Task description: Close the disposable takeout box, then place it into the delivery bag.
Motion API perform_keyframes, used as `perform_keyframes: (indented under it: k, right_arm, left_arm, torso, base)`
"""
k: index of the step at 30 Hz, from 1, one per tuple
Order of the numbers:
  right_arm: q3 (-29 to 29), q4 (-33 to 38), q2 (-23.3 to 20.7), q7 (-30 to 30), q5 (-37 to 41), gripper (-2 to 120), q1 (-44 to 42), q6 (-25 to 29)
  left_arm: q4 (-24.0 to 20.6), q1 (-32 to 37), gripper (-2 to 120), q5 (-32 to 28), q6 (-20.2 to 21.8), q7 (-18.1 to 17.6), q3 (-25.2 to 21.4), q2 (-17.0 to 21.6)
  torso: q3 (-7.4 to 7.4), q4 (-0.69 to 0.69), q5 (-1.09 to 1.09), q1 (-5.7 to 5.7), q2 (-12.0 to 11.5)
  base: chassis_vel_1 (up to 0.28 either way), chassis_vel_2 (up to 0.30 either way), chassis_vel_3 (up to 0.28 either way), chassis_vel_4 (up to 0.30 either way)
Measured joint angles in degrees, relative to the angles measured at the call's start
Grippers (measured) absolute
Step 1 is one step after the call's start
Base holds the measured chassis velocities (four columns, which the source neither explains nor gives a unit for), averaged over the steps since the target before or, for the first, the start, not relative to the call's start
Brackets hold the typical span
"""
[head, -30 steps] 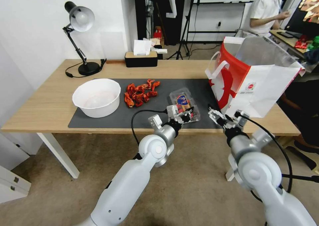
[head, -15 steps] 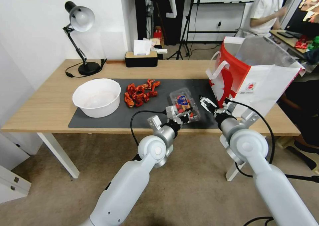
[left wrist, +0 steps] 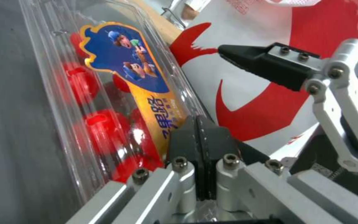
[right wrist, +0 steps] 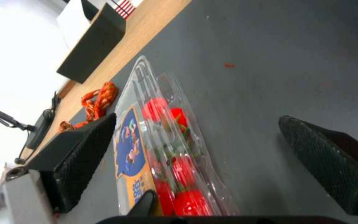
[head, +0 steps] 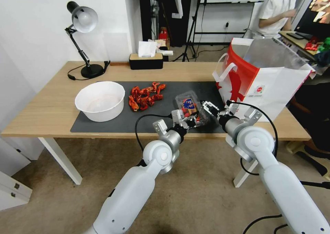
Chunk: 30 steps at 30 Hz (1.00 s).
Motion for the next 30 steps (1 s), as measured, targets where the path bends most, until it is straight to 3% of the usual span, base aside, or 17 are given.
perform_keyframes:
  k: [30]
  right_arm:
    - [-2.8,-5.8,1.9,1.9,5.5,93,6.5,-3.6]
  left_arm:
    - [0.2,-0.6,0,0.1,1.6,-1.8,0.6,-0.1]
  torso:
    - [0.00,0.00,0.00,0.00,0.0]
  base:
    - [0.000,0.000,0.000,0.000]
